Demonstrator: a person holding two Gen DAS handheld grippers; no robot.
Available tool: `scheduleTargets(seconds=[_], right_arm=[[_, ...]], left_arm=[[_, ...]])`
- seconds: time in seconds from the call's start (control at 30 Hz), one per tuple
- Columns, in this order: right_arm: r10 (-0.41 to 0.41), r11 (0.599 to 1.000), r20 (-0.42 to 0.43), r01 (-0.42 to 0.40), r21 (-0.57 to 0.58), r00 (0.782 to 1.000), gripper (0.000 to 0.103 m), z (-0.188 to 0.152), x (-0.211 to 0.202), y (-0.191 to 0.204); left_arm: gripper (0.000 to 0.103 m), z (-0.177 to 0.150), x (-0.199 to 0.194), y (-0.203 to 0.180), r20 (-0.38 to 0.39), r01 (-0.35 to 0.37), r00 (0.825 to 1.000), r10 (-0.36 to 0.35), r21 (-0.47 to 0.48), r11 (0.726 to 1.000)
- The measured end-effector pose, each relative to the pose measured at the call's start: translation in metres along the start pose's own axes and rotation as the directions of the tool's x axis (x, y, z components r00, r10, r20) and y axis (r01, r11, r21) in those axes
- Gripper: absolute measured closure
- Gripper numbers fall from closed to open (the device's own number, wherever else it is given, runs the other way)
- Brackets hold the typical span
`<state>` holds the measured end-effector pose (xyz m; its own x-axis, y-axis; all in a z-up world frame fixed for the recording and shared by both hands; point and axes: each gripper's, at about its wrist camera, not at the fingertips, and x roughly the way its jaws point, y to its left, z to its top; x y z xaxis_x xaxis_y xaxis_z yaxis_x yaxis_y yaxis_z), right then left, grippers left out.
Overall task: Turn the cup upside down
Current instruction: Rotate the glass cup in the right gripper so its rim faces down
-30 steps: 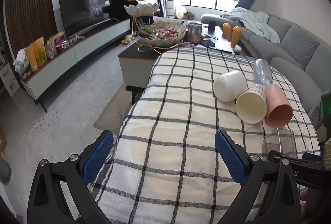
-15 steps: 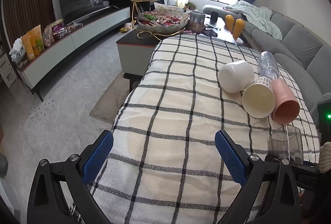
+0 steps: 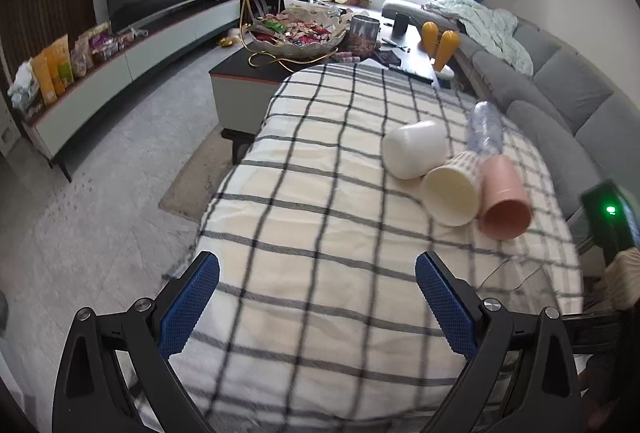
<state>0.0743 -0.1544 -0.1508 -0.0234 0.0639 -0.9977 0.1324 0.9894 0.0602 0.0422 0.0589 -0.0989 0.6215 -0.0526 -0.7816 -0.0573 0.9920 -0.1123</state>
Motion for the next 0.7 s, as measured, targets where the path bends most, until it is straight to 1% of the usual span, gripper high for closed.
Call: scheduleTargets(seconds=[0.07,0.1,0.13,0.17,0.23,0.27,0.3,0.33,0.37,0.4,0.53,0.63,0.7], right_arm=[[-0.036,0.997,-0.071,0.030,-0.074,0.997,0.036,0.005,-0.009,0.006],[-0.047,0.994,-0.136,0.033,-0.104,0.990,0.036,0.009,-0.011,0.009],[-0.051,0.993,-0.170,0.033,-0.110,0.984,0.036,0.011,-0.012,0.009],[-0.061,0.992,-0.225,0.035,-0.118,0.973,0.036,0.015,-0.012,0.010],[-0.066,0.991,-0.308,0.026,-0.133,0.949,0.036,0.021,-0.009,0.013],[-0.068,0.991,-0.365,0.018,-0.136,0.928,0.036,0.025,-0.004,0.012],[-0.068,0.990,-0.403,0.013,-0.137,0.913,0.036,0.027,-0.002,0.010],[-0.066,0.990,-0.455,0.002,-0.138,0.888,0.036,0.030,0.003,0.010],[-0.067,0.990,-0.483,-0.001,-0.140,0.873,0.036,0.034,0.007,0.010],[-0.071,0.990,-0.526,-0.004,-0.140,0.847,0.036,0.037,0.013,0.009],[-0.086,0.989,-0.627,-0.007,-0.145,0.774,0.036,0.043,0.032,0.001],[-0.091,0.989,-0.677,-0.011,-0.146,0.731,0.036,0.050,0.047,0.000],[-0.089,0.990,-0.700,-0.017,-0.143,0.709,0.036,0.055,0.056,-0.001]], left_arm=[[0.003,0.002,-0.010,-0.005,0.005,0.023,1.000,-0.023,-0.032,0.999],[0.003,0.003,-0.016,-0.009,0.011,0.040,0.999,-0.040,-0.039,0.998],[0.003,0.005,-0.021,-0.013,0.021,0.053,0.998,-0.052,-0.042,0.998],[0.002,0.008,-0.025,-0.017,0.034,0.060,0.998,-0.059,-0.046,0.997],[0.000,0.012,-0.028,-0.020,0.052,0.072,0.996,-0.069,-0.059,0.996],[0.000,0.015,-0.029,-0.020,0.061,0.076,0.996,-0.072,-0.070,0.995],[0.000,0.019,-0.029,-0.020,0.069,0.078,0.995,-0.073,-0.081,0.994],[0.000,0.022,-0.028,-0.019,0.074,0.077,0.995,-0.070,-0.090,0.993],[0.000,0.025,-0.027,-0.019,0.077,0.075,0.995,-0.067,-0.099,0.992],[0.000,0.028,-0.025,-0.019,0.078,0.072,0.995,-0.063,-0.109,0.991],[0.000,0.041,-0.009,-0.024,0.071,0.045,0.997,-0.036,-0.120,0.992],[0.000,0.049,0.005,-0.027,0.063,0.025,0.998,-0.018,-0.124,0.992],[0.000,0.054,0.015,-0.029,0.052,0.014,0.999,-0.008,-0.120,0.993]])
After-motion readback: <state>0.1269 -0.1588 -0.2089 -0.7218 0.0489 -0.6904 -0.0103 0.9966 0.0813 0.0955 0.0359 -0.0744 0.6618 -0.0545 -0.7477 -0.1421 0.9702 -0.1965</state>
